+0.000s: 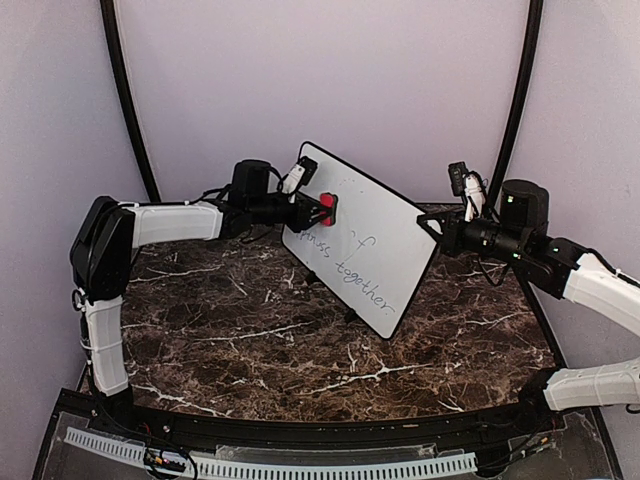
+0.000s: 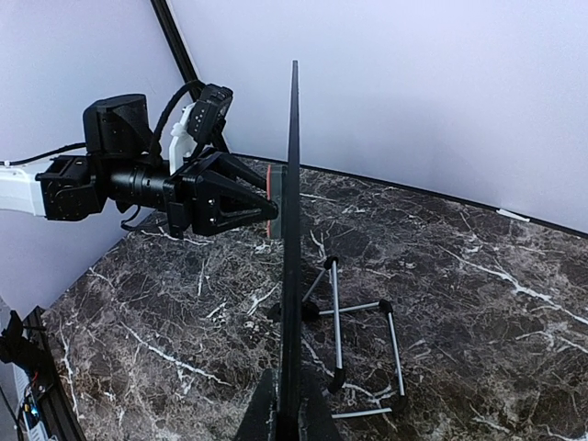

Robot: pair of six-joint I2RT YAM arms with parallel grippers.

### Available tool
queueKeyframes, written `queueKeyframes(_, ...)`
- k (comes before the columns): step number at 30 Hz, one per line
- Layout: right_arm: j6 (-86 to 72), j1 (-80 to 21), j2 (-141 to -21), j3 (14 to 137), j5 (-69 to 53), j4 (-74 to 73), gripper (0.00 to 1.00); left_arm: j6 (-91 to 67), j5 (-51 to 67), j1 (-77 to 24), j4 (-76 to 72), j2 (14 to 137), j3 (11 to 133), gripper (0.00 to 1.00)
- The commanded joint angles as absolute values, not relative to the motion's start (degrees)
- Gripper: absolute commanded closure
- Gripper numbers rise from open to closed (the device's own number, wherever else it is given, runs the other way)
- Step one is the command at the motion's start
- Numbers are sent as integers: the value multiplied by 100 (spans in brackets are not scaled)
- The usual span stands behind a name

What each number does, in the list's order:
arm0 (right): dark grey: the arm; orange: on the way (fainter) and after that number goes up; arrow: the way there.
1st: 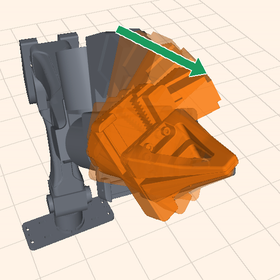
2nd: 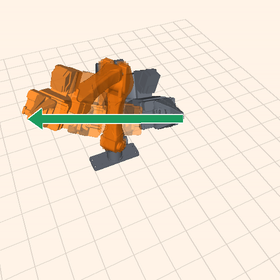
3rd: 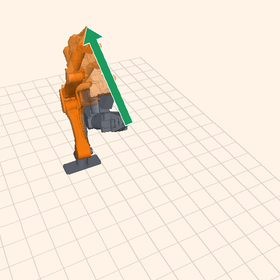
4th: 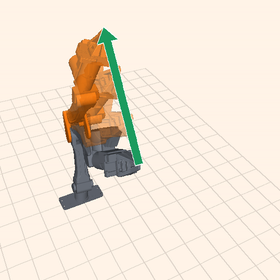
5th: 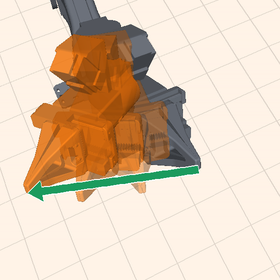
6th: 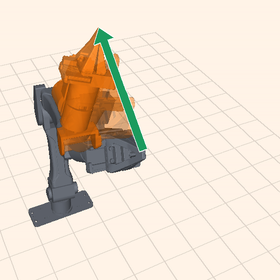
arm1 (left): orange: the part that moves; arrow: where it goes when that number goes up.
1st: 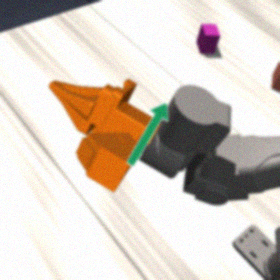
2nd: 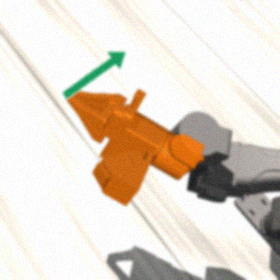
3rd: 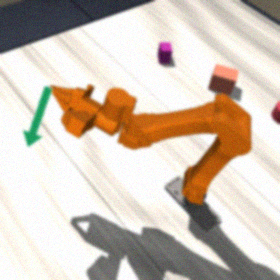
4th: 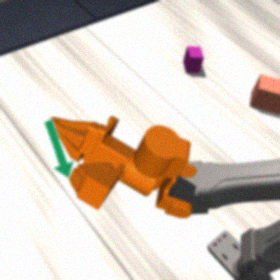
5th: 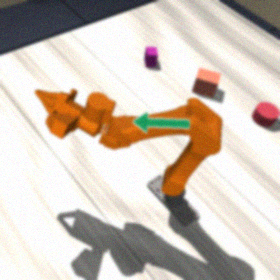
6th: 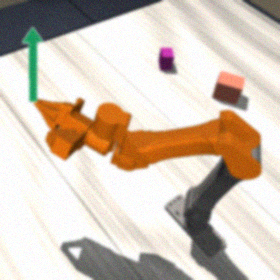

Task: Erase the whiteboard
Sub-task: Erase the center of the whiteboard.

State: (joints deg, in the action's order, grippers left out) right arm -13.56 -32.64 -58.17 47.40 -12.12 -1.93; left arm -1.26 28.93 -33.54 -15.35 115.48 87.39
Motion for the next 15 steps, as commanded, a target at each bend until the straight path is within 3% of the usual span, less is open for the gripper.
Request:
queueKeyframes(1, -888, -3489, -5923, 4585, -1906, -709, 100, -229, 3158, -3653, -1756, 11557, 8438, 83)
queueKeyframes(15, -896, -3494, -5916, 4588, -1907, -703, 100, -302, 3043, -3893, -1949, 11728, 7875, 84)
